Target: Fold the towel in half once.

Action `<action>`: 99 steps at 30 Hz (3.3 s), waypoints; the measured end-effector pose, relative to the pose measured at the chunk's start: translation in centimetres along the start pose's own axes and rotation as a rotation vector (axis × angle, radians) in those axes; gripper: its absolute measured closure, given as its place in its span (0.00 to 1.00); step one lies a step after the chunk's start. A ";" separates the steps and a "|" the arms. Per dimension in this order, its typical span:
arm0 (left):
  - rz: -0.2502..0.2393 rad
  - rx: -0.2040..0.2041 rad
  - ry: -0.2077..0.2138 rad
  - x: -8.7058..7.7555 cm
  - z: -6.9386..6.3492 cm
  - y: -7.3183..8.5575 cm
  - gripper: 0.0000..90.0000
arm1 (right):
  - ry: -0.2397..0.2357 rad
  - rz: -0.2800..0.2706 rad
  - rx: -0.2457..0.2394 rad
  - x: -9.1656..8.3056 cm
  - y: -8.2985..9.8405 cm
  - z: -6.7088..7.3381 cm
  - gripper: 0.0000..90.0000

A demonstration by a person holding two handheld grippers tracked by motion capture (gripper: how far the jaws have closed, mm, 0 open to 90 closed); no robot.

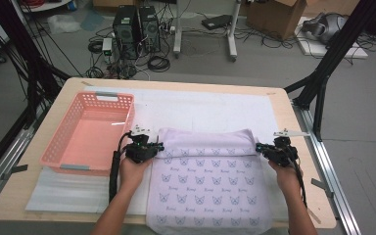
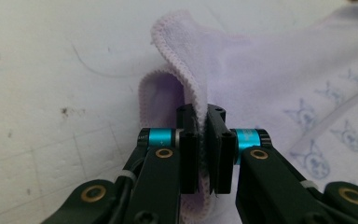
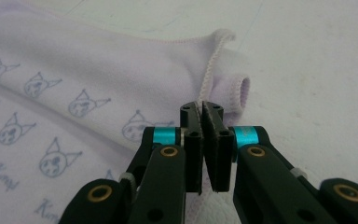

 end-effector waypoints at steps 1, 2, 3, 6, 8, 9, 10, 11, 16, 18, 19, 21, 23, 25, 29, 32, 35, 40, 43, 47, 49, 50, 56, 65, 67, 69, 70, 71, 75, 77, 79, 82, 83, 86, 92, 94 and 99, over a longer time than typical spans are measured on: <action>0.000 0.006 0.006 -0.2 -0.1 0.0 0.94 | -0.007 -0.011 -0.001 -0.3 0.1 0.1 0.97; -0.001 0.011 0.007 -0.4 -0.3 0.0 0.94 | -0.011 -0.024 -0.008 -0.7 0.2 0.3 0.97; -0.016 0.022 0.010 -0.8 -0.5 0.0 0.94 | -0.017 -0.033 -0.006 -1.0 0.3 0.4 0.97; -0.053 0.026 0.028 -1.9 -1.1 0.2 0.93 | -0.043 -0.078 -0.005 -2.4 0.9 1.0 0.97; -0.069 0.033 0.041 -2.7 -1.5 0.9 0.93 | -0.051 -0.093 -0.016 -3.2 1.5 1.4 0.97; -0.072 0.032 0.047 -3.0 -1.6 1.4 0.93 | -0.059 -0.102 -0.018 -3.8 1.9 1.6 0.97; -0.077 0.030 0.052 -3.3 -1.7 1.9 0.93 | -0.064 -0.111 -0.020 -4.1 2.2 1.8 0.97; -0.080 0.033 0.056 -3.5 -1.8 2.3 0.93 | -0.068 -0.119 -0.025 -4.5 2.5 2.0 0.97; -0.079 0.040 0.087 -4.9 -2.3 4.5 0.91 | -0.091 -0.119 -0.043 -5.8 4.5 3.2 0.96; -0.070 0.042 0.106 -5.3 -2.6 5.4 0.87 | -0.088 -0.093 -0.052 -5.9 5.5 3.7 0.96; -0.067 0.038 0.111 -5.4 -2.7 5.5 0.79 | -0.086 -0.082 -0.055 -5.9 5.9 3.7 0.96; -0.088 0.045 0.109 -5.7 -2.9 5.0 0.62 | -0.094 -0.069 -0.045 -5.8 6.4 3.8 0.91; -0.118 0.071 0.100 -5.9 -3.0 4.1 0.57 | -0.083 -0.067 -0.031 -5.9 6.2 3.8 0.80; -0.130 0.079 0.104 -5.8 -3.1 3.0 0.54 | -0.077 -0.089 -0.036 -6.0 5.4 3.8 0.78; -0.090 0.071 0.087 -3.9 -2.9 1.5 0.55 | -0.049 -0.080 -0.059 -5.1 3.5 3.9 0.76; -0.032 0.061 0.047 -2.4 -2.6 1.6 0.69 | -0.021 -0.044 -0.045 -3.6 2.8 3.5 0.76; -0.030 0.067 0.006 -2.2 -2.5 2.0 0.94 | -0.017 -0.006 -0.030 -2.6 2.9 2.9 0.90; -0.107 0.057 0.050 -4.5 -2.7 2.6 0.95 | -0.036 -0.040 -0.053 -3.6 3.6 3.3 0.97; -0.127 0.053 0.082 -6.0 -3.1 3.2 0.94 | -0.045 -0.078 -0.070 -5.1 4.2 4.0 0.97; -0.146 0.069 0.114 -7.9 -3.9 4.3 0.94 | -0.068 -0.105 -0.088 -7.1 5.4 5.1 0.97; -0.145 0.073 0.125 -8.6 -4.3 4.9 0.94 | -0.070 -0.106 -0.094 -7.9 6.0 5.5 0.97; -0.143 0.075 0.137 -9.0 -4.6 5.3 0.94 | -0.076 -0.103 -0.100 -8.2 6.4 5.7 0.97; -0.091 0.091 0.163 -9.4 -5.2 7.5 0.88 | -0.082 -0.060 -0.084 -9.2 8.4 6.2 0.96; -0.049 0.100 0.147 -6.3 -5.1 7.1 0.52 | -0.056 -0.053 -0.070 -7.0 7.2 6.3 0.64; -0.009 0.100 0.155 -5.4 -5.3 7.5 0.54 | -0.056 -0.027 -0.079 -5.7 7.1 6.4 0.65; 0.025 0.121 0.141 -4.9 -5.6 7.9 0.62 | -0.024 0.011 -0.095 -4.7 7.4 6.2 0.65; 0.019 0.135 0.123 -4.9 -5.7 7.9 0.72 | -0.020 0.026 -0.100 -4.3 7.6 6.0 0.67; 0.020 0.123 0.132 -5.1 -5.8 8.0 0.81 | -0.021 0.030 -0.096 -4.1 7.8 5.9 0.72; 0.014 0.123 0.150 -5.8 -6.3 8.2 0.93 | -0.062 0.028 -0.100 -4.8 8.2 6.0 0.98; -0.007 0.130 0.172 -6.8 -6.6 8.3 0.93 | -0.081 0.028 -0.111 -5.5 8.5 6.4 0.98; -0.024 0.130 0.194 -7.7 -6.8 8.4 0.93 | -0.095 0.020 -0.120 -6.4 8.8 6.8 0.98; -0.035 0.134 0.218 -8.7 -7.3 8.9 0.93 | -0.115 0.001 -0.123 -8.0 9.5 7.2 0.98; -0.037 0.135 0.224 -9.0 -7.5 9.0 0.93 | -0.124 -0.003 -0.123 -8.5 9.7 7.4 0.98; -0.045 0.145 0.243 -10.1 -8.2 9.5 0.93 | -0.140 -0.019 -0.125 -9.9 10.4 8.0 0.98; -0.060 0.160 0.263 -11.7 -9.0 10.4 0.90 | -0.160 -0.012 -0.132 -11.9 12.1 9.3 0.98; -0.069 0.147 0.250 -11.2 -8.6 10.1 0.69 | -0.141 -0.014 -0.132 -11.9 12.1 9.3 0.87; -0.134 0.137 0.219 -10.3 -7.5 8.0 0.50 | -0.082 -0.067 -0.091 -11.2 10.2 8.0 0.78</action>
Point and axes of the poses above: each handheld gripper's, and its own axes: x roughly forward along the jaws, y roughly out of its underside, z roughly to its left, the point moved 6 cm from there along x, roughly forward along the jaws, and after that the axes turned 4 degrees about z, right-handed, at the moved point
